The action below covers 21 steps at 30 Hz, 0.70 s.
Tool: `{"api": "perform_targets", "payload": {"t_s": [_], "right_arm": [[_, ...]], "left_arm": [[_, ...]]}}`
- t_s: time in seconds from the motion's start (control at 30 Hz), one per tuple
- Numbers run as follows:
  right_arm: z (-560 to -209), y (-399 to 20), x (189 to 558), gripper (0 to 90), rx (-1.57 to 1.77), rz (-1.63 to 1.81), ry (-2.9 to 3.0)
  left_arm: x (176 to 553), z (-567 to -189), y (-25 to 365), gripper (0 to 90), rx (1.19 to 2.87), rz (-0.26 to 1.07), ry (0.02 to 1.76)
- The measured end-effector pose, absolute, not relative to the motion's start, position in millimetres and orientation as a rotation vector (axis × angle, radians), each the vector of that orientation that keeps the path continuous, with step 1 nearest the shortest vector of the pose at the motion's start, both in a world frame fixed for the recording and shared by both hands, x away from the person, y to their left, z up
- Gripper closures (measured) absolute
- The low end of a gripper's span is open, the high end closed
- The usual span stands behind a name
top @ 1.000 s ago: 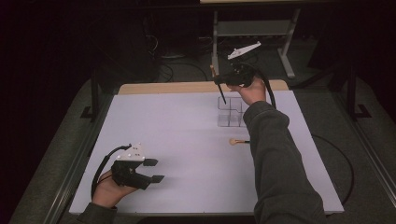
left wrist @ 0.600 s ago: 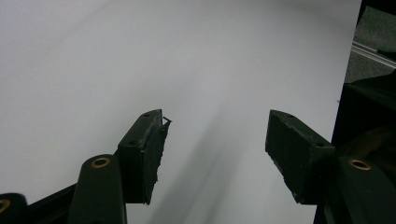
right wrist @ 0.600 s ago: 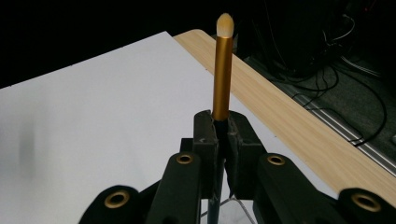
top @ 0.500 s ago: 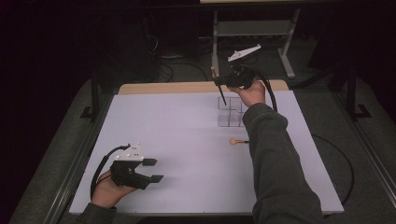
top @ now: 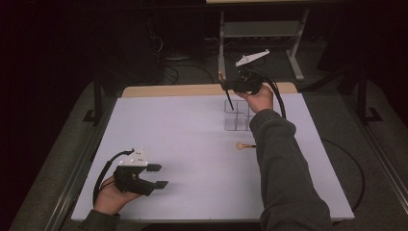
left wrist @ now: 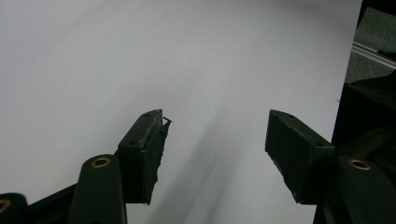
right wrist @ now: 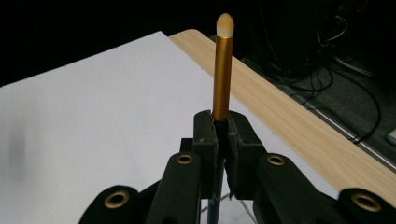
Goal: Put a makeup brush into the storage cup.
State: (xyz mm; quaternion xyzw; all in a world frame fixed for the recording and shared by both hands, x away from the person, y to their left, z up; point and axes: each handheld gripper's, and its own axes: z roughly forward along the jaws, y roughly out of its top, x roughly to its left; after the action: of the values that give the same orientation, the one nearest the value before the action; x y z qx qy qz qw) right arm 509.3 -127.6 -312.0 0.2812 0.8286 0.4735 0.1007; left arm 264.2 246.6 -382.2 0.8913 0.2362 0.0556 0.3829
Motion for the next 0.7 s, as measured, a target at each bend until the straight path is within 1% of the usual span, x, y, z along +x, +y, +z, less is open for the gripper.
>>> {"api": "perform_targets", "payload": {"t_s": [0.7], "right_arm": [[-324.1, -134.9, 501.4, 82.5, 0.858, 1.417, 2.442]], "left_arm": [[264.6, -384.4, 244.9, 37.1, 2.280, 0.142, 0.599]]}}
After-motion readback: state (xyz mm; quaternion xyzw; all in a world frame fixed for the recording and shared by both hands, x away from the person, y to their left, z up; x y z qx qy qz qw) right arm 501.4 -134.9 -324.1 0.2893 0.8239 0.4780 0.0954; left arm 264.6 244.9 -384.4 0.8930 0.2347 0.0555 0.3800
